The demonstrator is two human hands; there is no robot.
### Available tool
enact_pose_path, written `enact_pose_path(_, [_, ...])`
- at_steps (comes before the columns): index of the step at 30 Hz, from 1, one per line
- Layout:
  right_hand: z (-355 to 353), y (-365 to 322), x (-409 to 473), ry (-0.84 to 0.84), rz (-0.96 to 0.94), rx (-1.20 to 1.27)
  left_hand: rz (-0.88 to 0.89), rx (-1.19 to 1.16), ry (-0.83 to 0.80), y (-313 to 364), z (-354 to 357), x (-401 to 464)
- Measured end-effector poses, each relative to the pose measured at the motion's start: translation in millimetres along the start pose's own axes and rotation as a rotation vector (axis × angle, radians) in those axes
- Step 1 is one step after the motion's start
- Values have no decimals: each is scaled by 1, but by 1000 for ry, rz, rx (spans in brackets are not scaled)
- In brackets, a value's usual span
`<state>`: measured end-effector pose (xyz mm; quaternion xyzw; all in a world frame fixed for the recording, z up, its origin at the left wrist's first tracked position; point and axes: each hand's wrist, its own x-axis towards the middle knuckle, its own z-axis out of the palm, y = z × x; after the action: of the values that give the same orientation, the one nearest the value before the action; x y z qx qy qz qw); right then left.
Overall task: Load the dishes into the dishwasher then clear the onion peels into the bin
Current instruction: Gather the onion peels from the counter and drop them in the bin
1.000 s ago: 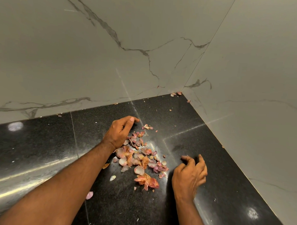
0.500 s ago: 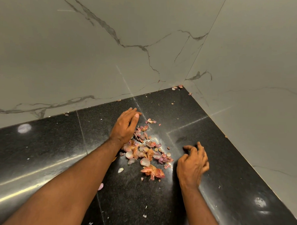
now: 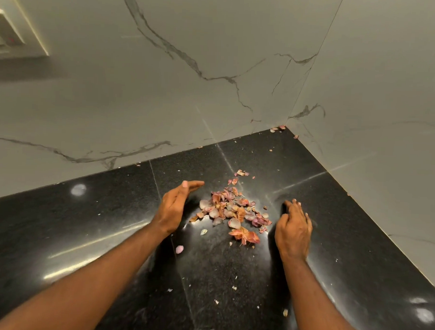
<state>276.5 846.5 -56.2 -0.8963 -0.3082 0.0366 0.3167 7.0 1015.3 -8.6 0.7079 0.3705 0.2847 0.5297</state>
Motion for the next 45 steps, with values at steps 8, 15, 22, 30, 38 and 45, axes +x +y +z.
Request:
enact_pose_path(8, [-2,-6,-8,-78,-78,24,-55,865,-18,-40,20,-78])
enact_pose_path(15, [-1,-8,-10,-72,-76,52,-101,585,20,-9,91,-40])
enact_pose_path(22, [-4,-4,-11,-79,-57,90,28,41,173,-5,64,-11])
enact_pose_path(30, [28,-55,-45,-242,-153,-2,73,124,148,-29,59,0])
enact_pose_path(38, [30,-115,-46,-389,-181,607,70,10,206,-31,53,-1])
enact_pose_path(45, [18,-121,42,-798,12,759,68,-4,228,-27,52,0])
